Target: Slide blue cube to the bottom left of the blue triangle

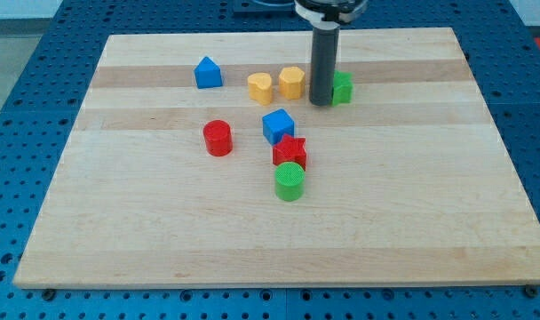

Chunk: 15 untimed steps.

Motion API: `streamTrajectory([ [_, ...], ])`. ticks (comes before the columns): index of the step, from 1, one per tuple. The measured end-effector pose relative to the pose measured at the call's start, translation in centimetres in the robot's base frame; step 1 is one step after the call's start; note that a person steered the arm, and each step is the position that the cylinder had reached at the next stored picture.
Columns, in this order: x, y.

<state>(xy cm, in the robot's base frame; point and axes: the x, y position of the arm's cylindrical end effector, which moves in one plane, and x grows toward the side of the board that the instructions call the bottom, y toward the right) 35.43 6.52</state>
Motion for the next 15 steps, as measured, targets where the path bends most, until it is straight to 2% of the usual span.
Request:
streamTrajectory([
  [2, 1.5, 0.7],
  [3, 4.5, 0.7],
  [4, 5.5, 0.6],
  [5, 7.7, -1.4],
  [9, 6.3, -10.9],
  [12, 5.5, -4.2],
  [15, 2.8, -3.8],
])
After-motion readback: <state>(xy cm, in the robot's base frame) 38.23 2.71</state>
